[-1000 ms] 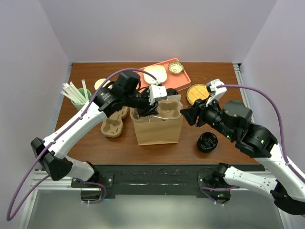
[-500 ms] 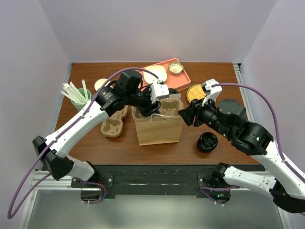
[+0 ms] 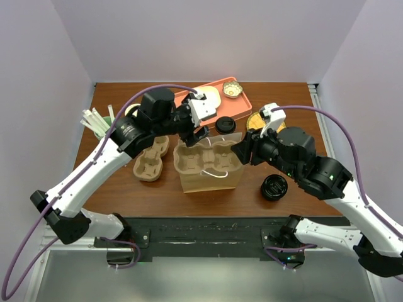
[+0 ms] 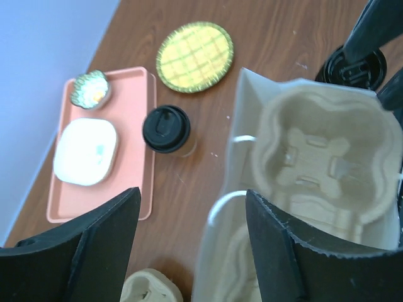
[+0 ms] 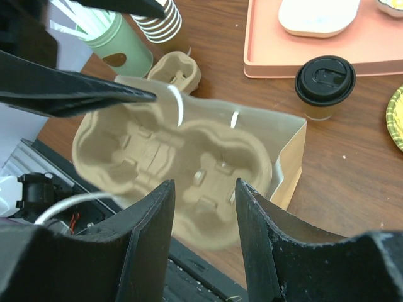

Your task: Pack the takeout coffee

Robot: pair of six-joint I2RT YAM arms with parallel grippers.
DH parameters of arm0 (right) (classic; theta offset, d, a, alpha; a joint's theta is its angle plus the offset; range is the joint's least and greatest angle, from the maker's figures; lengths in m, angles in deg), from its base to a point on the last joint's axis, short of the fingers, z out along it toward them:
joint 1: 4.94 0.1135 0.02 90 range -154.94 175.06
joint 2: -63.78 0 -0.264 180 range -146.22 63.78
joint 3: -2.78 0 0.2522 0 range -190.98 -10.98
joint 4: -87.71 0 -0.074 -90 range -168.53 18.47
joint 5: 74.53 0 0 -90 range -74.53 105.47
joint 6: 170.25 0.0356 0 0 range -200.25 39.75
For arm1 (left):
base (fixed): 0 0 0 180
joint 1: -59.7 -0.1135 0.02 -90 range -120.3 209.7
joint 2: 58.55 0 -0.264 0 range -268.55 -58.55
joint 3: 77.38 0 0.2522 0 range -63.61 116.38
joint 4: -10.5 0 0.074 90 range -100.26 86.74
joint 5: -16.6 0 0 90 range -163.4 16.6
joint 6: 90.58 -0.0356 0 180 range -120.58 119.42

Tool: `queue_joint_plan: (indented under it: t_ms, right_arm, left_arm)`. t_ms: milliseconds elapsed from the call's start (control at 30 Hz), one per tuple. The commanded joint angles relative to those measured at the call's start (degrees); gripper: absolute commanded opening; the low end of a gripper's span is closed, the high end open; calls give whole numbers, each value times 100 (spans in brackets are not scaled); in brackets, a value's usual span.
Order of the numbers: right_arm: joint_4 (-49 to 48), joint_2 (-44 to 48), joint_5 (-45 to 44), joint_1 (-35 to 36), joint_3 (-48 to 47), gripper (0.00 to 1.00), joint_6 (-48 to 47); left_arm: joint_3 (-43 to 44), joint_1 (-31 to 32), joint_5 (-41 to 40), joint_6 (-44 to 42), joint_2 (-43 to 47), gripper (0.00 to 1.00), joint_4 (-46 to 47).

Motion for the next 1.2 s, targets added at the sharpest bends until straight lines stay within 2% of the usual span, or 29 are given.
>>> queue_joint_plan:
  t_ms: [0, 167, 267, 300, 367, 400, 533, 600, 733, 933, 1167]
  right_arm:
    - [67, -107, -242, -12, -382, 47, 259]
    - [436, -397, -418, -3, -637, 47, 400]
    - [788, -626, -463, -3, -848, 47, 418]
    - [876, -670, -436, -3, -883, 48, 392]
    - [964, -854, -392, -3, -936, 48, 330]
    - [1034, -924, -401, -3, -1015, 48, 313]
    - [939, -1206, -77, -3, -1217, 48, 102]
    - [868, -1417, 187, -3, -1436, 48, 14]
    - [1070, -1681, -14, -3, -1736, 48, 92]
    - [1342, -1708, -155, -3, -1648, 48, 242]
    - [1720, -1716, -480, -3, -1684, 49, 163]
  left_arm:
    - [77, 24, -311, 218, 246, 73, 412]
    - [235, 24, -961, 1044, 290, 72, 439]
    - [324, 6, -1399, 1140, 368, 77, 227]
    - [193, 6, -1549, 1184, 412, 83, 227]
    - [113, 6, -1577, 1106, 483, 85, 131]
    - [95, 6, -1855, 1115, 483, 84, 70]
    - [235, -3, -2025, 922, 360, 78, -378]
    - [445, -81, -1982, 912, 176, 75, -528]
    - [403, -126, -1630, 825, 70, 76, -494]
    - [297, -134, -1051, 649, -150, 76, -309]
    - [183, -126, -926, 473, -352, 74, -168]
